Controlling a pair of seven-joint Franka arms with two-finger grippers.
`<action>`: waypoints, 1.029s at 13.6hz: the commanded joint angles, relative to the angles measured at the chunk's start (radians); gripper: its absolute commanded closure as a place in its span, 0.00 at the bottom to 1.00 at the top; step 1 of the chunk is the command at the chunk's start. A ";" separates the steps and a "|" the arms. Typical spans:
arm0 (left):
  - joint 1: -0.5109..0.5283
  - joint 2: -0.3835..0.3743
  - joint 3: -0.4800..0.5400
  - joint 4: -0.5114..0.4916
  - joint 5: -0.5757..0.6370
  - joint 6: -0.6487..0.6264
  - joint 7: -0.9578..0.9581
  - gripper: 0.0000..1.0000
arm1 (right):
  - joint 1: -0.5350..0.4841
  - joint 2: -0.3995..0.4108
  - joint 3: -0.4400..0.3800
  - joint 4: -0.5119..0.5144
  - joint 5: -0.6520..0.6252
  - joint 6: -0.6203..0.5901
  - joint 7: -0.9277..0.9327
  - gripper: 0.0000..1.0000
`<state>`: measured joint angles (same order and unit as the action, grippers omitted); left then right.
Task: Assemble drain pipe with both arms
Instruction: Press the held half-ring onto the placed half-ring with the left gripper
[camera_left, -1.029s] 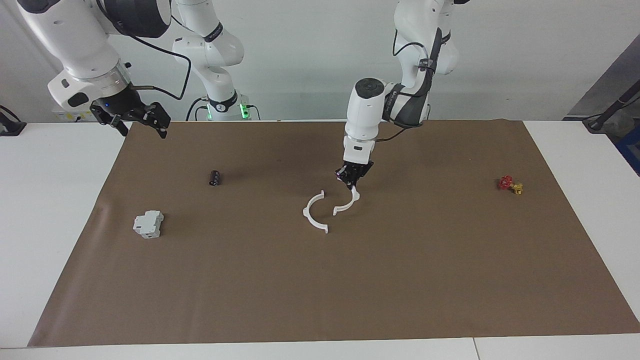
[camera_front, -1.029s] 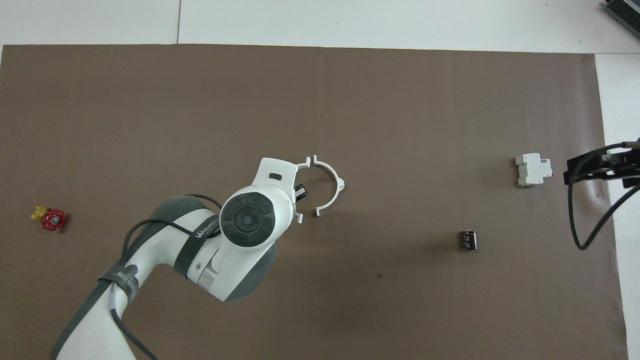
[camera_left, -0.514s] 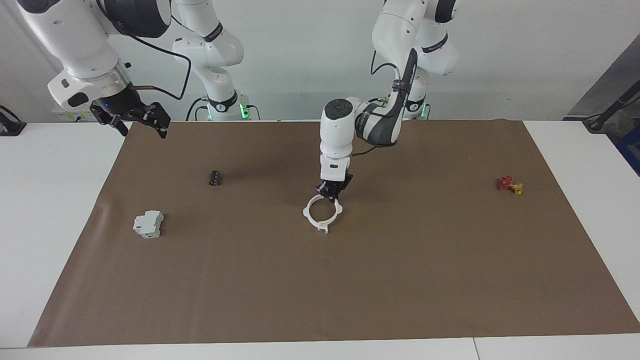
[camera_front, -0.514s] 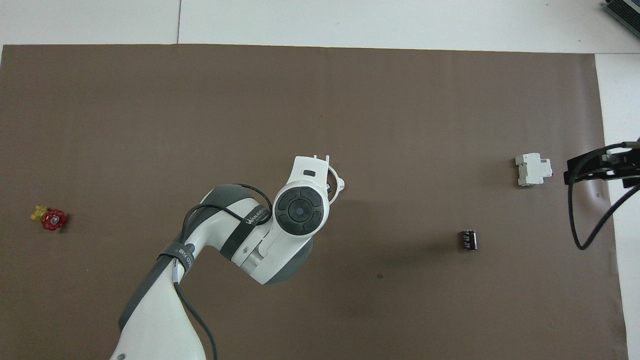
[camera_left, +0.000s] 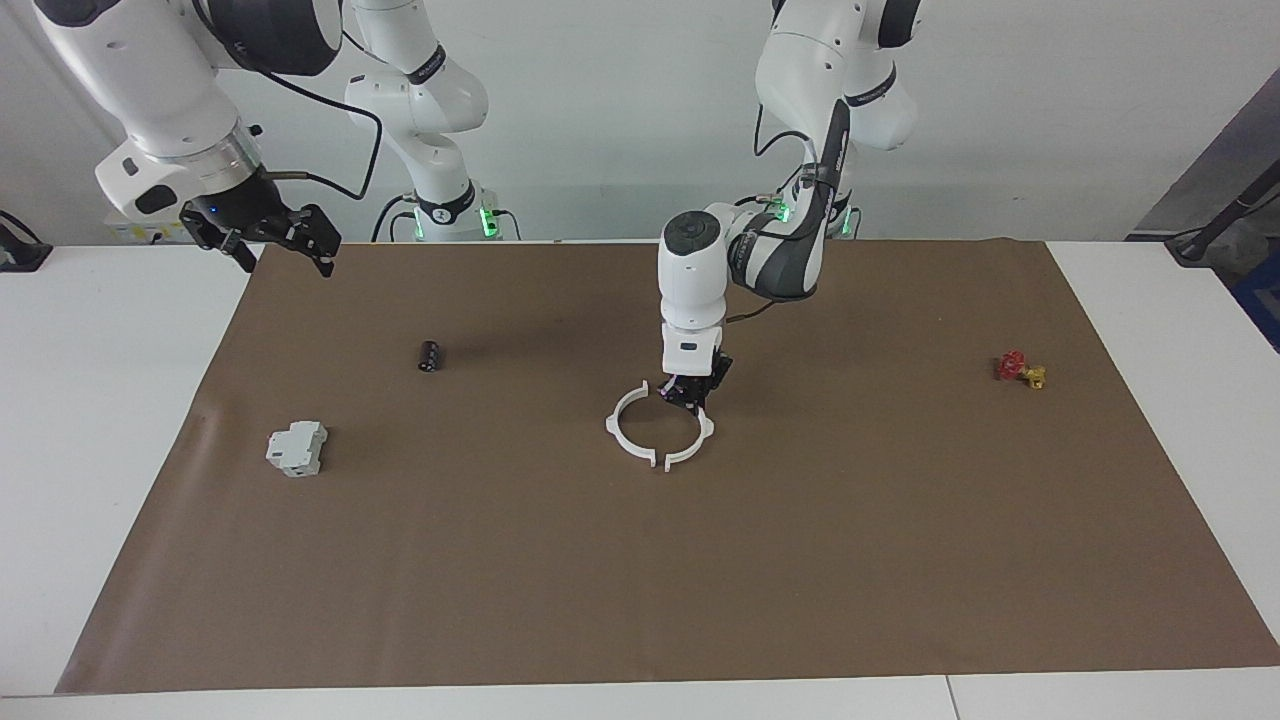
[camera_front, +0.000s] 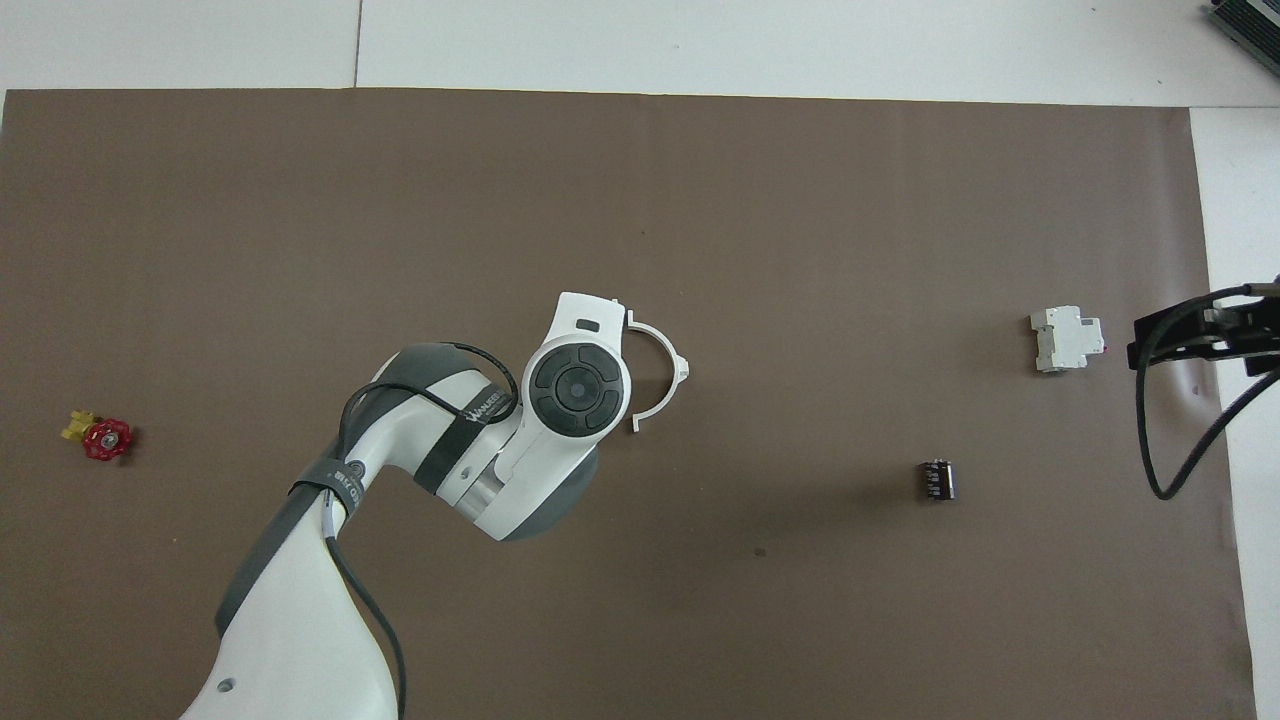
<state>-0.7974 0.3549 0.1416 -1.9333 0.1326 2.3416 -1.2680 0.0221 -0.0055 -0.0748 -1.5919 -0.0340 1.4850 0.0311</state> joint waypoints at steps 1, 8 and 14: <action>-0.017 -0.034 0.006 -0.056 0.016 0.002 -0.056 1.00 | -0.007 0.004 0.000 0.010 0.020 -0.014 -0.023 0.00; -0.034 -0.031 0.006 -0.058 0.018 0.068 -0.212 1.00 | -0.007 0.004 0.000 0.010 0.020 -0.015 -0.023 0.00; -0.036 -0.031 0.004 -0.069 0.018 0.081 -0.214 1.00 | -0.007 0.002 0.000 0.012 0.020 -0.015 -0.023 0.00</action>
<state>-0.8206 0.3508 0.1378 -1.9623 0.1326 2.3984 -1.4572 0.0221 -0.0055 -0.0748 -1.5918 -0.0340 1.4850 0.0311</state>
